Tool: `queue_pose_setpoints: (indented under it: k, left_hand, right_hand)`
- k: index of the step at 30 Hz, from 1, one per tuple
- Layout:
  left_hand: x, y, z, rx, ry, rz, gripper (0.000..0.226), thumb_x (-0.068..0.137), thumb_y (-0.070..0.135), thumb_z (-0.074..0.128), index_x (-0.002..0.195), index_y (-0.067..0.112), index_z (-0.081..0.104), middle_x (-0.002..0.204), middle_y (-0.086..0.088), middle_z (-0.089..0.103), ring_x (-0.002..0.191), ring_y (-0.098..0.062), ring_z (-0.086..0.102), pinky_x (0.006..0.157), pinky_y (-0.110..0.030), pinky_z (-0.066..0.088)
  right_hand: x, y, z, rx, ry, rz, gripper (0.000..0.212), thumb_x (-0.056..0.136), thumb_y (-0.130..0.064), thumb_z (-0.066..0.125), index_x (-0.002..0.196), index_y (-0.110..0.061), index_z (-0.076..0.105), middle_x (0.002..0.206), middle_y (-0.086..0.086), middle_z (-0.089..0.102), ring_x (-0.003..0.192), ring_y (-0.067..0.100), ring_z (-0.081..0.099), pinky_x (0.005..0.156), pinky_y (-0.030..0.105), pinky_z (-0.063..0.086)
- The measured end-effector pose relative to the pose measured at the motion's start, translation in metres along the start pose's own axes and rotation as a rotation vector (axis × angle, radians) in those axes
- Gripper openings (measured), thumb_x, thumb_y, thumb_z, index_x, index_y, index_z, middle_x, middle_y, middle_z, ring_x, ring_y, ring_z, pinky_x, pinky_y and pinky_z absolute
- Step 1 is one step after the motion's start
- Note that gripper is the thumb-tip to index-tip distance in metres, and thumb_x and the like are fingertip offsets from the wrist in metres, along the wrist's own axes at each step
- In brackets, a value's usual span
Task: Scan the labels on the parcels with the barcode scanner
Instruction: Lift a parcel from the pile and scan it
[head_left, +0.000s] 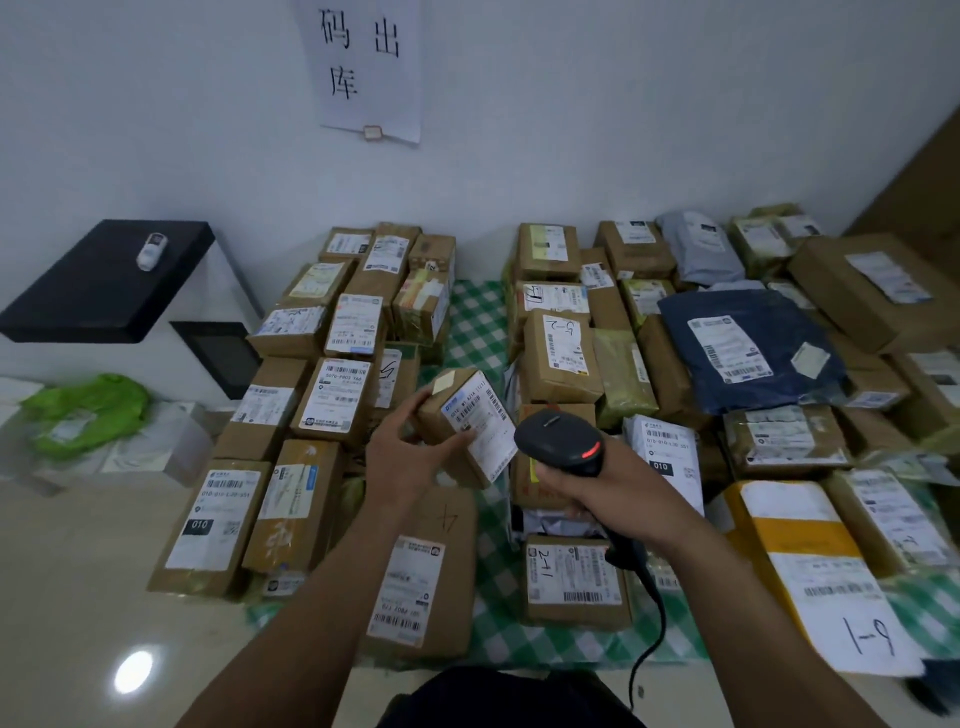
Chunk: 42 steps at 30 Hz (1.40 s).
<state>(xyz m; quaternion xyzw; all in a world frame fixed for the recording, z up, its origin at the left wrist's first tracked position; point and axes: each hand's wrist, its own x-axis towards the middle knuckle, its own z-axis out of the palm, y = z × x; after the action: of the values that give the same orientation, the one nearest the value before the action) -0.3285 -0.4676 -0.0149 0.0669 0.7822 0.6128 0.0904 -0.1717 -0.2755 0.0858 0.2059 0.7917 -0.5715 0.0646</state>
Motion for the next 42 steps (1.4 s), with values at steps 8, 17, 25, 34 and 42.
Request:
queue_pose_setpoints:
  k: [8,17,25,34,42]
  left_hand:
    - [0.023,0.000,-0.004,0.117,0.021,0.066,0.085,0.067,0.042,0.095,0.143,0.035,0.058,0.134,-0.001,0.065,0.120,-0.015,0.063,0.097,-0.042,0.060]
    - [0.029,-0.005,-0.002,0.210,0.016,0.110,0.083,0.073,0.036,0.092,0.146,0.034,0.054,0.138,-0.003,0.060,0.123,-0.016,0.060,0.100,-0.045,0.058]
    - [0.029,-0.008,-0.004,0.234,0.035,0.101,0.083,0.072,0.035,0.093,0.146,0.031,0.056,0.140,-0.003,0.058,0.124,-0.018,0.058,0.102,-0.046,0.056]
    - [0.015,-0.008,-0.024,0.343,-0.070,-0.049,0.077,0.081,0.050,0.082,0.148,0.039,0.046,0.141,0.003,0.055,0.128,-0.019,0.055,0.105,-0.048,0.052]
    - [-0.038,-0.042,-0.049,0.392,-0.290,-0.326,0.090,0.101,0.043,0.060,0.163,0.034,-0.005,0.155,0.000,0.050,0.137,-0.024,0.053,0.114,-0.046,0.041]
  right_hand:
    - [0.009,-0.008,0.008,-0.086,-0.058,-0.064,0.032,0.092,-0.035,0.078,0.120,-0.041,0.067,0.085,0.000,0.077,0.066,0.009,0.066,0.069,0.030,0.059]
    - [0.019,-0.008,0.010,-0.056,-0.075,-0.046,0.037,0.092,-0.032,0.078,0.126,-0.037,0.065,0.086,0.006,0.077,0.064,0.008,0.066,0.065,0.026,0.058]
    - [0.026,-0.007,0.010,-0.075,-0.099,-0.048,0.035,0.093,-0.036,0.076,0.126,-0.039,0.064,0.075,-0.002,0.074,0.064,0.009,0.066,0.064,0.028,0.055]
    - [0.030,0.000,0.010,-0.045,-0.078,-0.043,0.032,0.094,-0.034,0.075,0.123,-0.036,0.064,0.088,0.006,0.077,0.067,0.012,0.069,0.065,0.027,0.056]
    - [0.039,0.021,0.033,-0.047,-0.117,0.017,0.047,0.091,-0.032,0.079,0.134,-0.038,0.061,0.096,-0.012,0.078,0.087,0.013,0.075,0.065,0.017,0.056]
